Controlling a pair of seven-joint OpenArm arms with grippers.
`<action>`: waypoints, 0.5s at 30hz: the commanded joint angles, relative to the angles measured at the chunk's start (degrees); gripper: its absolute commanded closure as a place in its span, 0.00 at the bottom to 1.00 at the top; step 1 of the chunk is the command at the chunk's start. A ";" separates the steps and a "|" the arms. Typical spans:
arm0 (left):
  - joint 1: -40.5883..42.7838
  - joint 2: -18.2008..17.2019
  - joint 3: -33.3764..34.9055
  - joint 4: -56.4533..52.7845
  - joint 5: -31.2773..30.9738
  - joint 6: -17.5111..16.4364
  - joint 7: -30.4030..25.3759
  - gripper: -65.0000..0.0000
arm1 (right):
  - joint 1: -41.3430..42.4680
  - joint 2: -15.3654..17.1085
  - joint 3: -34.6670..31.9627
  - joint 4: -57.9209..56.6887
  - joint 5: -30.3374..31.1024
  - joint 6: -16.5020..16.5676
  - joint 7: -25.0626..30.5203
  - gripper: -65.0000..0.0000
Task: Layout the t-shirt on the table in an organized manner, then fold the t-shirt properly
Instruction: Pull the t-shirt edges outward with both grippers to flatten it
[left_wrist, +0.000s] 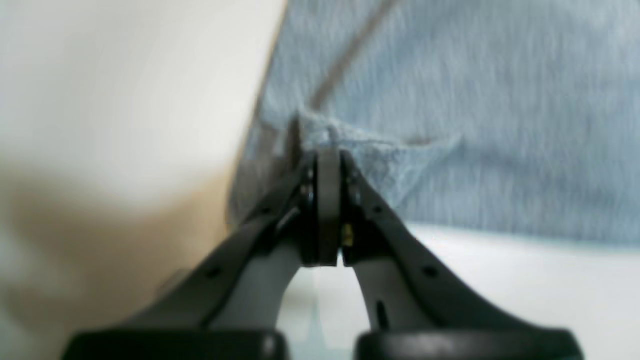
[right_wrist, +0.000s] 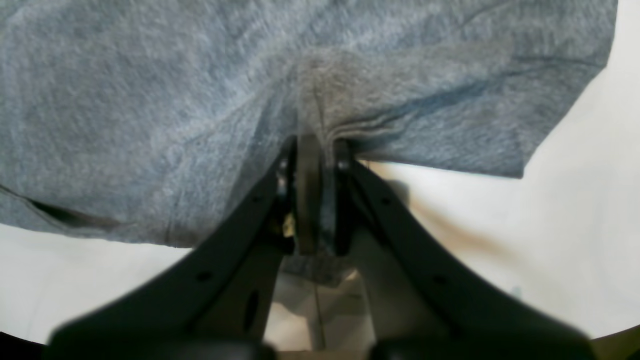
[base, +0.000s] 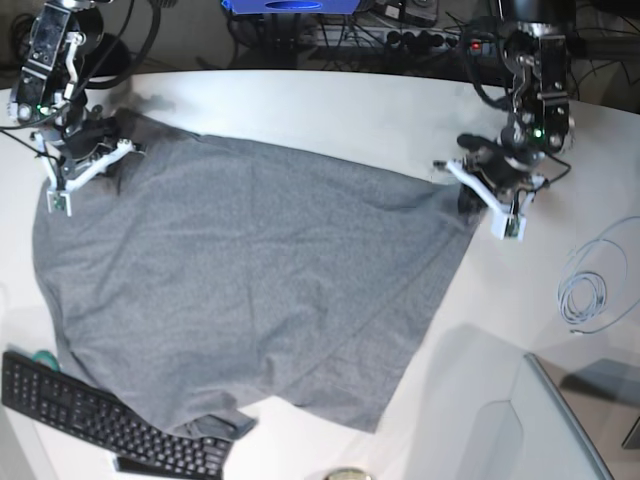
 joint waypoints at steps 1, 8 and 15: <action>1.09 -1.04 -0.30 1.62 -0.57 -0.02 -0.87 1.00 | 0.22 0.35 0.05 0.90 0.37 0.20 1.04 0.99; 10.41 -0.78 -4.61 10.50 -0.57 -0.02 0.71 1.00 | 0.13 0.35 0.14 0.90 0.46 0.20 1.04 0.99; 12.87 -1.13 -9.00 7.95 -0.13 -0.02 1.15 1.00 | -1.02 -1.76 1.54 2.66 0.55 -0.06 1.66 0.99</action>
